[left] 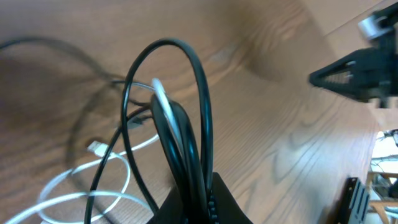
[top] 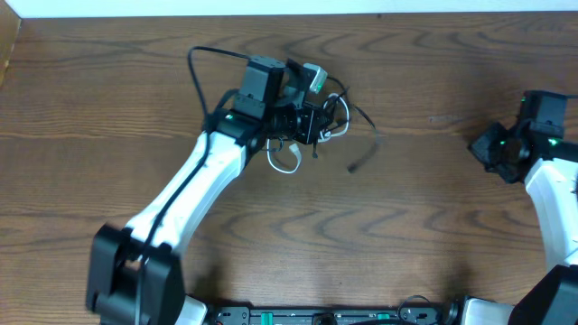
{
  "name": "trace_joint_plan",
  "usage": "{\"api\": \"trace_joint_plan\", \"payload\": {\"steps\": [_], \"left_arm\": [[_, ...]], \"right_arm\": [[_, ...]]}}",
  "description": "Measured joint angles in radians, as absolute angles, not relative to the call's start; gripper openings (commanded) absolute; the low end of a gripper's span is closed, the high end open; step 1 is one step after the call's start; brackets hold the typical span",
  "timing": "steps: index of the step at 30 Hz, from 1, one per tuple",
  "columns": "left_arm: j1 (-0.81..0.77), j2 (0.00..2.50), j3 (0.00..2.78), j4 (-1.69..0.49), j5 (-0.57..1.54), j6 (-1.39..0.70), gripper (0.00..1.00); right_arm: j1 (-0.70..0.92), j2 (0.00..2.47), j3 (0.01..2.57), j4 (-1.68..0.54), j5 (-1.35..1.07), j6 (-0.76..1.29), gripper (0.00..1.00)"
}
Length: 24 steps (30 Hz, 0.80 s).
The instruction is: Untangle cables
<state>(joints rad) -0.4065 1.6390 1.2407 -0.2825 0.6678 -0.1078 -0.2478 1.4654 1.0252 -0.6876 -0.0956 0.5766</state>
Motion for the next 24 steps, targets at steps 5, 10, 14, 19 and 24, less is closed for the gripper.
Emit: {"api": "trace_joint_plan", "payload": {"steps": [5, 10, 14, 19, 24], "left_arm": [[-0.415, 1.478, 1.241, -0.282, 0.685, -0.108, 0.08], [-0.435, 1.415, 1.241, -0.280, 0.755, -0.108, 0.08], [-0.439, 1.419, 1.241, -0.280, 0.783, -0.108, 0.08], [-0.439, 1.419, 1.241, -0.281, 0.774, -0.126, 0.08], [-0.440, 1.419, 1.241, -0.281, 0.764, -0.165, 0.08]], "right_arm": [[-0.278, 1.465, 1.025, -0.617, -0.316, 0.393, 0.68], [-0.264, 1.465, 1.025, -0.493, -0.831, 0.159, 0.75], [-0.189, 1.465, 1.026, -0.397, -1.105, 0.132, 0.76], [-0.023, 1.465, 1.026, -0.362, -1.108, 0.201, 0.77], [0.088, 1.465, 1.025, -0.308, -1.002, 0.260, 0.72]]}}
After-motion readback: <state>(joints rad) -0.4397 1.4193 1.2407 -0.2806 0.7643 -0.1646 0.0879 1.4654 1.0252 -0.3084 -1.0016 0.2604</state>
